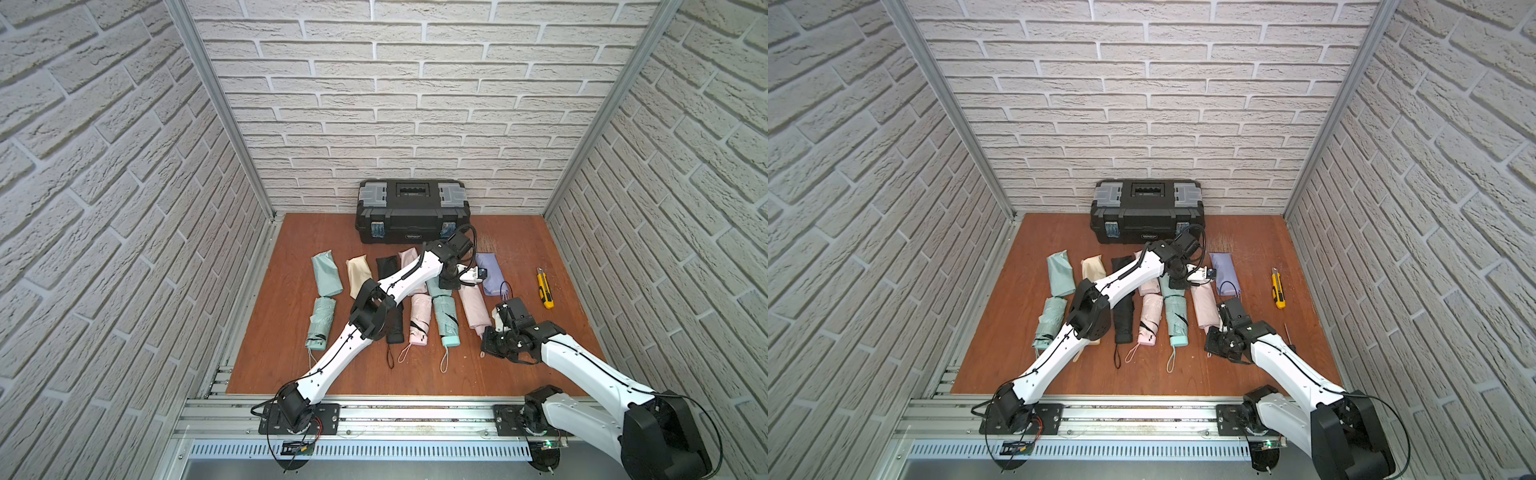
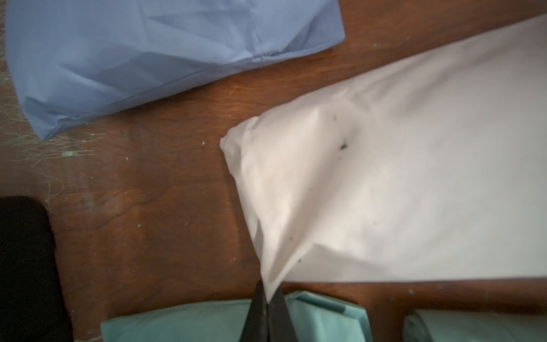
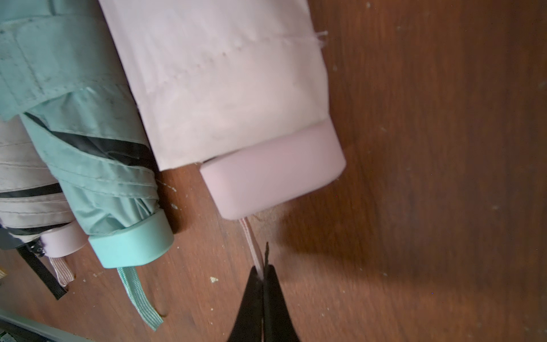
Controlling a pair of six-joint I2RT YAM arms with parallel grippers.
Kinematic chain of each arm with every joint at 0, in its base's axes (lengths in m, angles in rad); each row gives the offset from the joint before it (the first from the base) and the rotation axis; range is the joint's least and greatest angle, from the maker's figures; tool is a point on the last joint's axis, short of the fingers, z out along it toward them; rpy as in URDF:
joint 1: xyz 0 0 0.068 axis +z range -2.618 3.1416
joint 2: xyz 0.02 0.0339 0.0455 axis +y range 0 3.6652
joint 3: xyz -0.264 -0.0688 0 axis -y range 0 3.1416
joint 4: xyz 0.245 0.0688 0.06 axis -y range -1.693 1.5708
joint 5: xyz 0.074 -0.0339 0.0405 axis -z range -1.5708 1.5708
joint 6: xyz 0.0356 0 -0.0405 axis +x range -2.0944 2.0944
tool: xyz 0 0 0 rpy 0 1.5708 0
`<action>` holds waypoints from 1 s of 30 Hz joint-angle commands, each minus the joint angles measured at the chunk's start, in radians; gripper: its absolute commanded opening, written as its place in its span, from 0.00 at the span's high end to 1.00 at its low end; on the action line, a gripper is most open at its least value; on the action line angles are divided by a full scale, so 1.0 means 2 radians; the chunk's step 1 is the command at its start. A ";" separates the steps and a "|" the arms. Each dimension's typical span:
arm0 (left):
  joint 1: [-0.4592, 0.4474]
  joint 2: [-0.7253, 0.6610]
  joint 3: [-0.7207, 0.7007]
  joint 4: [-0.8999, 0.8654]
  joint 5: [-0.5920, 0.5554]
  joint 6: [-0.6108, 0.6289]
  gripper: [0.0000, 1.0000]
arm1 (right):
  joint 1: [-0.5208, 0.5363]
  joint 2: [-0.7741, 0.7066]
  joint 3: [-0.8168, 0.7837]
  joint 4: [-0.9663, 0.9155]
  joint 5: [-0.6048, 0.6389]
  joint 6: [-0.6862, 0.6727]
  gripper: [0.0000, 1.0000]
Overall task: Take umbrellas out of sleeves
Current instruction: Take out the umbrella from the umbrella sleeve.
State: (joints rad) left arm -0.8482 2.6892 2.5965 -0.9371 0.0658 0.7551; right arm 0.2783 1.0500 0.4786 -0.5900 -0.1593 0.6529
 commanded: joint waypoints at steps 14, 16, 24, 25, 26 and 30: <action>0.014 -0.021 0.009 0.041 -0.039 -0.002 1.00 | 0.007 -0.007 -0.006 -0.023 -0.008 0.010 0.97; 0.014 -0.021 0.009 0.043 -0.044 -0.003 1.00 | 0.009 -0.006 -0.006 -0.021 -0.009 0.012 0.97; 0.016 -0.027 0.000 0.057 -0.053 -0.010 1.00 | 0.010 -0.007 -0.008 -0.021 -0.008 0.012 0.97; 0.016 -0.029 -0.003 0.059 -0.054 -0.011 1.00 | 0.010 -0.007 -0.008 -0.021 -0.008 0.011 0.97; 0.016 -0.029 -0.005 0.062 -0.055 -0.011 1.00 | 0.010 -0.007 -0.008 -0.021 -0.007 0.012 0.97; 0.016 -0.030 -0.006 0.066 -0.059 -0.012 1.00 | 0.011 -0.007 -0.010 -0.019 -0.009 0.013 0.97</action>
State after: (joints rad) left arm -0.8482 2.6884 2.5942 -0.8852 0.0158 0.7364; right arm 0.2867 1.0431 0.4786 -0.5648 -0.1593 0.6697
